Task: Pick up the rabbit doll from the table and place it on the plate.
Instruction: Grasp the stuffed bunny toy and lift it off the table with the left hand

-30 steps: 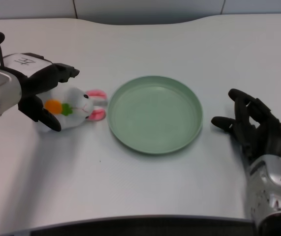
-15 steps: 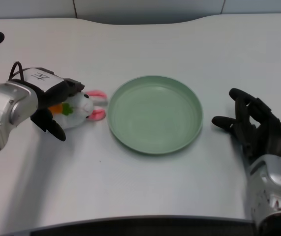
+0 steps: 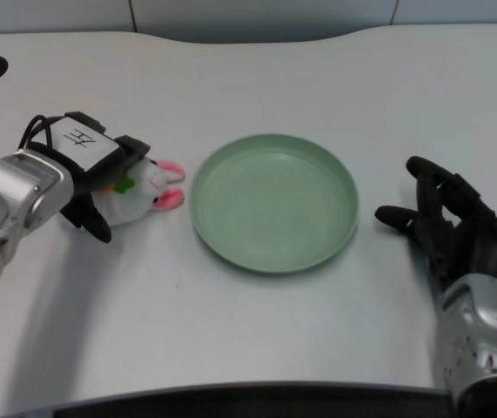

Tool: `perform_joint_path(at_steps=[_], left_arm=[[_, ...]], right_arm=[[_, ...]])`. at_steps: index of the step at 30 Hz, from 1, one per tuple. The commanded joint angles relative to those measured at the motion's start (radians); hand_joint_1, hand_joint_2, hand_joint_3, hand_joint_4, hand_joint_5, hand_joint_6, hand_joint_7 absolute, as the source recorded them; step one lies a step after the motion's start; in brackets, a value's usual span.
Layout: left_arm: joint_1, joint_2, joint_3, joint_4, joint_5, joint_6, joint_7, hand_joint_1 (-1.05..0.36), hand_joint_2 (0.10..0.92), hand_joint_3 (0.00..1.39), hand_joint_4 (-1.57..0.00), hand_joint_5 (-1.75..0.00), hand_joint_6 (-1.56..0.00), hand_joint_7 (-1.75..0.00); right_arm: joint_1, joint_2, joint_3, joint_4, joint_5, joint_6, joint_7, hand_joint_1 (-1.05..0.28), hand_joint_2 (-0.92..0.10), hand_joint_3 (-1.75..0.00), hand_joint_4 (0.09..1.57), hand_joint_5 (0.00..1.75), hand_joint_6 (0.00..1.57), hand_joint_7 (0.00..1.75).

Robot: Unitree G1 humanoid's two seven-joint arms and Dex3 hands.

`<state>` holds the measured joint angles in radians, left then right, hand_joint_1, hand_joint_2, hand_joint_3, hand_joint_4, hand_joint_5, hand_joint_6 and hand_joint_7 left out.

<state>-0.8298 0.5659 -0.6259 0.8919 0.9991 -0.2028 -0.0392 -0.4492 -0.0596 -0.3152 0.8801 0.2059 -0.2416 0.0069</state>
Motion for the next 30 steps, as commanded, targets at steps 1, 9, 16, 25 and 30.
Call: perform_joint_path(at_steps=[1,9,16,25,30], left_arm=[[-0.035,-0.007,-0.005,0.035,-0.001,0.014,0.011,-0.96,0.904,0.0,-0.18,-0.12,-0.22,-0.02],[-0.09,-0.037,0.003,0.13,-0.026,0.033,0.042,-0.89,0.898,0.0,-0.29,-0.16,-0.31,-0.04],[-0.113,-0.058,0.01,0.175,-0.067,0.022,0.056,-0.82,0.906,0.0,-0.42,-0.18,-0.44,-0.06],[-0.133,-0.101,0.007,0.219,-0.108,0.039,0.027,-0.76,0.901,0.0,-0.49,-0.2,-0.59,-0.06],[-0.139,-0.115,0.011,0.229,-0.124,0.063,-0.013,-0.76,0.884,0.0,-0.49,-0.2,-0.59,-0.04]], right_arm=[[-0.002,0.002,-0.002,-0.006,0.012,0.018,-0.002,-0.31,-0.92,-0.32,0.74,1.02,0.69,0.43],[0.002,0.003,0.001,-0.007,0.013,0.006,0.002,-0.31,-0.92,-0.31,0.72,1.02,0.69,0.43],[0.002,0.003,0.002,-0.01,0.011,0.012,-0.005,-0.31,-0.92,-0.3,0.71,1.01,0.69,0.42],[0.01,0.005,0.005,-0.026,0.014,0.019,-0.006,-0.3,-0.92,-0.32,0.7,1.02,0.69,0.41],[0.014,0.006,0.007,-0.034,0.012,0.024,-0.012,-0.3,-0.92,-0.33,0.72,1.03,0.69,0.41]])
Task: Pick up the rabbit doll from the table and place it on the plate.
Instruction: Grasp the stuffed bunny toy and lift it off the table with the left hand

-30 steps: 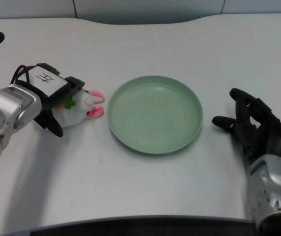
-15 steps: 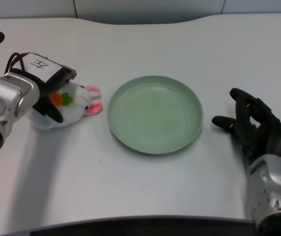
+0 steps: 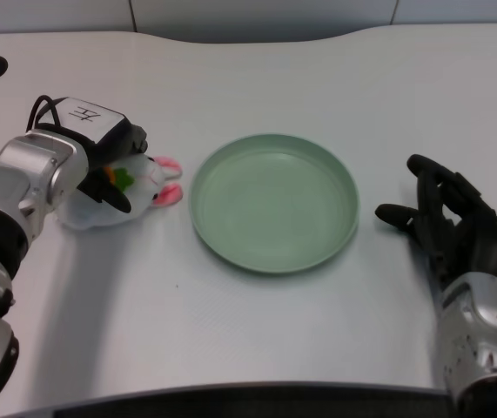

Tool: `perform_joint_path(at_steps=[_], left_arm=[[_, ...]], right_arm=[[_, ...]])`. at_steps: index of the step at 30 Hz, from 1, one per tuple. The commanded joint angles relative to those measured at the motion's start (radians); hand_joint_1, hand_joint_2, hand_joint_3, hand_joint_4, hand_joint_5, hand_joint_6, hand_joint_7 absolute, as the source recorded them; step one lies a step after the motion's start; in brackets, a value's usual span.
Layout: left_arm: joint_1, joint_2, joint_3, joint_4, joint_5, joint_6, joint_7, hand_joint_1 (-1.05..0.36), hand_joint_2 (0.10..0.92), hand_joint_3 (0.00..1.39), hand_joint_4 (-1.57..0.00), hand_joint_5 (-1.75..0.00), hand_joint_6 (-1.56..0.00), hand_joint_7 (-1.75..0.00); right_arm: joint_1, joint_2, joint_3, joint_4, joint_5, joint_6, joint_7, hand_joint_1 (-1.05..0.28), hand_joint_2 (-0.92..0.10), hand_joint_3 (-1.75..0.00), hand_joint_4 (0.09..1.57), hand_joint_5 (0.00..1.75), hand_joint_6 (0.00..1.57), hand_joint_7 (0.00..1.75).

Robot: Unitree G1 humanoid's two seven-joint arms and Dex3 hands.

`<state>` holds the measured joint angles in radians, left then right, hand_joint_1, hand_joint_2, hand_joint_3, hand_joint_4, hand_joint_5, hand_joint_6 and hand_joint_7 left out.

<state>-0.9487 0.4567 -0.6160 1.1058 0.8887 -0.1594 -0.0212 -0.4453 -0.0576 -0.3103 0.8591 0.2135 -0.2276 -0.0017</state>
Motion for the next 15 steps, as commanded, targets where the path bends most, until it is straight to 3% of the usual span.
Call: perform_joint_path(at_steps=[1,4,9,15], left_arm=[[-0.022,-0.008,-0.001,0.017,-0.013,0.025,-0.041,-0.76,0.878,0.0,-0.49,-0.19,-0.59,-0.03],[-0.023,-0.012,-0.006,0.02,-0.017,0.038,-0.063,-0.77,0.871,0.0,-0.48,-0.19,-0.58,-0.02],[-0.016,-0.017,-0.009,0.029,-0.019,0.037,-0.063,-0.77,0.865,0.0,-0.48,-0.19,-0.57,-0.01],[-0.005,-0.026,-0.016,0.042,-0.018,0.045,-0.061,-0.78,0.868,0.0,-0.48,-0.18,-0.57,-0.01]], right_arm=[[0.011,0.005,0.002,-0.018,0.005,0.013,-0.005,-0.3,-0.92,-0.34,0.72,1.03,0.69,0.41],[0.016,0.007,0.004,-0.031,0.004,0.021,-0.008,-0.3,-0.92,-0.34,0.72,1.03,0.7,0.41],[0.021,0.007,0.001,-0.034,0.01,0.015,0.006,-0.31,-0.92,-0.33,0.72,1.02,0.7,0.41],[0.027,0.009,0.001,-0.045,0.019,0.019,0.009,-0.31,-0.92,-0.32,0.72,1.02,0.72,0.43]])
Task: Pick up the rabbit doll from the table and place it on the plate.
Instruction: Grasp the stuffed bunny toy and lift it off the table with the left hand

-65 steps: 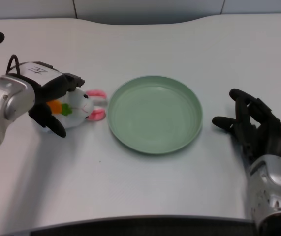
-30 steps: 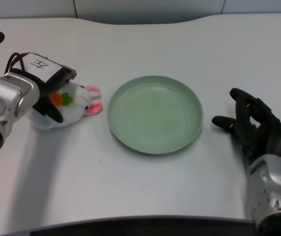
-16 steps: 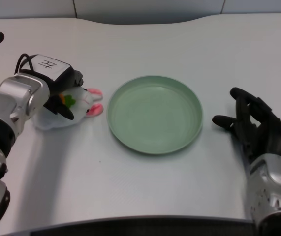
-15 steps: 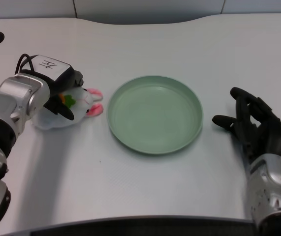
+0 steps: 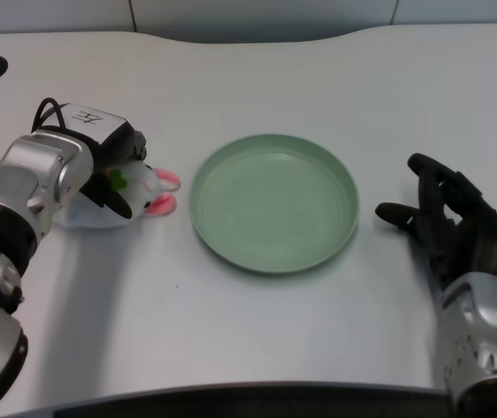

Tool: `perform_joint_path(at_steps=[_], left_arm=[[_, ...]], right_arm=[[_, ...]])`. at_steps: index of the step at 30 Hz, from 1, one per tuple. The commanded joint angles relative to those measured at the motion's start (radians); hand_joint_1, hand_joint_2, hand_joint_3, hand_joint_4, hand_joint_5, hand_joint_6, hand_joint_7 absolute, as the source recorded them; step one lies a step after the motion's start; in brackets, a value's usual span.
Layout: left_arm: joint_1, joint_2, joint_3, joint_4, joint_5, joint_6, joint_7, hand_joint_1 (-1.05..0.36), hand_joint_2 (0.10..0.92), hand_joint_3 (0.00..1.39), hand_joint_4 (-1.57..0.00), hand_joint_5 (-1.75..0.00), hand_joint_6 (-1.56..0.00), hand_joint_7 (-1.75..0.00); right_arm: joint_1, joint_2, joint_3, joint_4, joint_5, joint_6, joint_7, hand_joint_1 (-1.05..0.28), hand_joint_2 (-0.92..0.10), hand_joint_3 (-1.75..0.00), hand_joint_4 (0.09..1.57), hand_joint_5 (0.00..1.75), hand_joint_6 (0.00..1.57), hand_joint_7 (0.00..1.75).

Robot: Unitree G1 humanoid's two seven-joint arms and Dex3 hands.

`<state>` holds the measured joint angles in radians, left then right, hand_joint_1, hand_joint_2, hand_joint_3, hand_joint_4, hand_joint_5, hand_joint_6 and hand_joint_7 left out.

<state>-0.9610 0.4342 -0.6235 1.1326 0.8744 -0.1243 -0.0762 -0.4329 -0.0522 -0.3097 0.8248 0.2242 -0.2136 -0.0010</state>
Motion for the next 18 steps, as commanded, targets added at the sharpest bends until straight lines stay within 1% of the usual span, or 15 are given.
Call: perform_joint_path(at_steps=[1,4,5,6,7,8,10,11,12,13,14,15,16,17,18], left_arm=[[0.011,-0.004,-0.008,0.019,-0.004,0.011,0.0,-0.78,0.864,0.0,-0.48,-0.18,-0.57,-0.01],[0.017,-0.005,-0.013,0.026,-0.001,0.008,0.018,-0.77,0.859,0.0,-0.49,-0.19,-0.58,-0.01],[0.02,-0.002,-0.014,0.026,0.0,0.001,0.03,-0.76,0.857,0.0,-0.5,-0.23,-0.61,-0.02],[0.021,0.002,-0.014,0.026,-0.001,-0.006,0.037,-0.73,0.851,0.0,-0.46,-0.44,-0.66,-0.05],[0.021,0.005,-0.011,0.025,-0.006,-0.013,0.036,-0.68,0.841,0.0,-0.4,-0.76,-0.73,-0.1],[0.021,0.008,-0.007,0.024,-0.012,-0.017,0.034,-0.62,0.832,0.0,-0.38,-0.94,-0.76,-0.19],[0.02,0.01,-0.001,0.023,-0.019,-0.022,0.035,-0.51,0.815,0.0,-0.43,-1.14,-0.69,-0.54],[0.026,0.016,0.002,0.023,-0.022,-0.039,0.068,-0.49,0.813,0.0,-0.44,-1.16,-0.68,-0.59],[0.031,0.02,0.005,0.022,-0.025,-0.056,0.097,-0.41,0.796,0.0,-0.51,-1.32,-0.64,-0.93],[0.037,0.027,0.009,0.023,-0.029,-0.079,0.132,-0.38,0.787,0.0,-0.54,-1.4,-0.61,-1.11],[0.04,0.032,0.009,0.026,-0.028,-0.096,0.164,-0.34,0.781,0.0,-0.58,-1.57,-0.55,-1.4],[0.042,0.035,0.008,0.029,-0.026,-0.106,0.189,-0.31,0.786,0.0,-0.61,-1.62,-0.54,-1.49],[0.043,0.037,0.007,0.033,-0.024,-0.113,0.209,-0.29,0.788,0.0,-0.63,-1.67,-0.54,-1.54],[0.043,0.037,0.006,0.037,-0.023,-0.116,0.221,-0.28,0.793,0.0,-0.66,-1.65,-0.6,-1.35],[0.041,0.038,0.006,0.04,-0.023,-0.121,0.231,-0.28,0.795,0.0,-0.68,-1.65,-0.63,-1.27]], right_arm=[[0.014,0.003,0.0,-0.01,0.008,0.004,0.008,-0.31,-0.92,-0.32,0.73,1.02,0.72,0.43],[0.013,0.001,-0.002,-0.003,0.011,0.003,0.014,-0.31,-0.92,-0.32,0.72,1.02,0.72,0.44],[0.014,0.001,-0.002,-0.009,0.011,0.008,0.013,-0.31,-0.92,-0.32,0.72,1.02,0.72,0.44],[0.016,0.001,-0.001,-0.013,0.01,0.011,0.012,-0.3,-0.92,-0.32,0.73,1.03,0.72,0.44],[0.018,0.002,0.001,-0.018,0.008,0.01,0.011,-0.31,-0.92,-0.32,0.72,1.03,0.71,0.44],[0.019,0.002,0.001,-0.021,0.007,0.011,0.008,-0.31,-0.92,-0.32,0.72,1.02,0.71,0.44],[0.02,0.003,0.001,-0.023,0.007,0.01,0.009,-0.31,-0.92,-0.31,0.72,1.03,0.71,0.44],[0.02,0.003,-0.001,-0.021,0.012,0.008,0.016,-0.31,-0.92,-0.31,0.72,1.03,0.71,0.44],[0.021,0.003,-0.002,-0.019,0.015,0.005,0.023,-0.31,-0.92,-0.32,0.74,1.04,0.71,0.45],[0.021,0.002,-0.002,-0.017,0.016,0.002,0.027,-0.3,-0.92,-0.32,0.74,1.04,0.7,0.45],[0.02,0.001,-0.002,-0.014,0.015,0.001,0.029,-0.31,-0.92,-0.33,0.73,1.04,0.7,0.45],[0.021,0.0,-0.001,-0.013,0.015,0.0,0.029,-0.31,-0.92,-0.33,0.73,1.04,0.69,0.45],[0.02,-0.001,-0.001,-0.011,0.013,-0.001,0.028,-0.31,-0.92,-0.33,0.72,1.04,0.69,0.45],[0.02,-0.001,0.0,-0.011,0.012,-0.001,0.028,-0.31,-0.92,-0.33,0.73,1.04,0.69,0.45],[0.021,-0.001,0.0,-0.012,0.012,0.0,0.027,-0.31,-0.92,-0.33,0.73,1.04,0.69,0.45]])
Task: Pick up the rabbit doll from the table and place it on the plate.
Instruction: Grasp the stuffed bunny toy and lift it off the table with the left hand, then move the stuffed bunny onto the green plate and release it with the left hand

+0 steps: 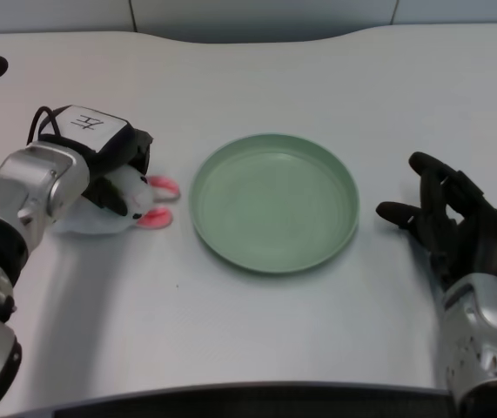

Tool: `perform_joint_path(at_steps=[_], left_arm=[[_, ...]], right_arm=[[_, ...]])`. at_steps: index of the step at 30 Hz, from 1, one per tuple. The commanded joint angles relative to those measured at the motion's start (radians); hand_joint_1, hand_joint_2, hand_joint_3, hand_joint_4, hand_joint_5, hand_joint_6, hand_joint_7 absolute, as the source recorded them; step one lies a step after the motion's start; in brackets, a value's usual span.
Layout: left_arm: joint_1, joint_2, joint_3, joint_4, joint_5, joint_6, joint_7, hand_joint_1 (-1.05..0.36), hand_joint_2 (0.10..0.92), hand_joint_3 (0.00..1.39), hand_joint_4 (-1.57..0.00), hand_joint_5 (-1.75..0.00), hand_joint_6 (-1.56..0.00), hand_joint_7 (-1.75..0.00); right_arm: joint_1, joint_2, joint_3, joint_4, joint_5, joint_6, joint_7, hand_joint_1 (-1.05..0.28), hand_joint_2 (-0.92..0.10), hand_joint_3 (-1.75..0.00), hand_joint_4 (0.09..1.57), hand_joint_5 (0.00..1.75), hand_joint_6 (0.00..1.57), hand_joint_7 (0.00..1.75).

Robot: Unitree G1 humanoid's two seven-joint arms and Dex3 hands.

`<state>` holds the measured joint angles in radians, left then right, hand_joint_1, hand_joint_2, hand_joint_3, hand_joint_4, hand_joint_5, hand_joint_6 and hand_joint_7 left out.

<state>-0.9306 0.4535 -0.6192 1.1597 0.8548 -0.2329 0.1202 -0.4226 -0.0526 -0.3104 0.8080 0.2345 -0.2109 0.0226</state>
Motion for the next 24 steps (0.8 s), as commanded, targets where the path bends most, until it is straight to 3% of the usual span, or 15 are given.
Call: perform_joint_path(at_steps=[1,6,9,11,16,22,24], left_arm=[[0.009,0.021,0.001,0.017,-0.003,-0.019,0.043,-0.27,0.802,0.0,-0.72,-1.69,-0.67,-1.27],[0.018,0.027,0.008,0.025,-0.008,-0.061,0.143,-0.23,0.841,0.02,-0.86,-1.75,-0.81,-1.0],[0.022,0.029,0.018,0.031,-0.019,-0.086,0.184,-0.2,0.866,0.01,-0.91,-1.75,-0.81,-1.11],[0.024,0.031,0.034,0.03,-0.036,-0.106,0.188,-0.19,0.907,0.02,-0.91,-1.75,-0.71,-1.37],[0.024,0.039,0.099,0.002,-0.103,-0.138,0.182,-0.15,0.92,0.03,-0.87,-1.75,-0.64,-1.7],[0.0,0.04,0.206,-0.089,-0.228,-0.12,0.041,-0.1,0.919,0.05,-0.8,-1.75,-0.54,-1.75],[-0.008,0.042,0.208,-0.131,-0.226,-0.13,0.014,-0.09,0.904,0.04,-0.81,-1.75,-0.57,-1.75]], right_arm=[[0.01,-0.001,0.001,0.005,0.001,-0.003,0.004,-0.31,-0.92,-0.32,0.73,1.04,0.69,0.45],[0.007,-0.001,-0.001,0.006,0.003,0.003,0.0,-0.31,-0.92,-0.31,0.72,1.03,0.7,0.46],[0.005,-0.001,-0.001,0.008,0.0,0.004,-0.003,-0.31,-0.92,-0.31,0.73,1.04,0.69,0.46],[0.003,-0.001,-0.001,0.01,-0.001,0.005,-0.007,-0.31,-0.92,-0.32,0.73,1.03,0.7,0.47],[0.0,-0.001,0.002,0.016,-0.004,0.002,-0.012,-0.31,-0.92,-0.3,0.72,1.03,0.7,0.47],[-0.007,-0.003,0.006,0.029,-0.011,-0.007,-0.017,-0.31,-0.92,-0.33,0.71,1.02,0.69,0.46],[-0.011,-0.002,0.005,0.031,-0.012,-0.002,-0.022,-0.32,-0.92,-0.31,0.71,1.01,0.68,0.46]])
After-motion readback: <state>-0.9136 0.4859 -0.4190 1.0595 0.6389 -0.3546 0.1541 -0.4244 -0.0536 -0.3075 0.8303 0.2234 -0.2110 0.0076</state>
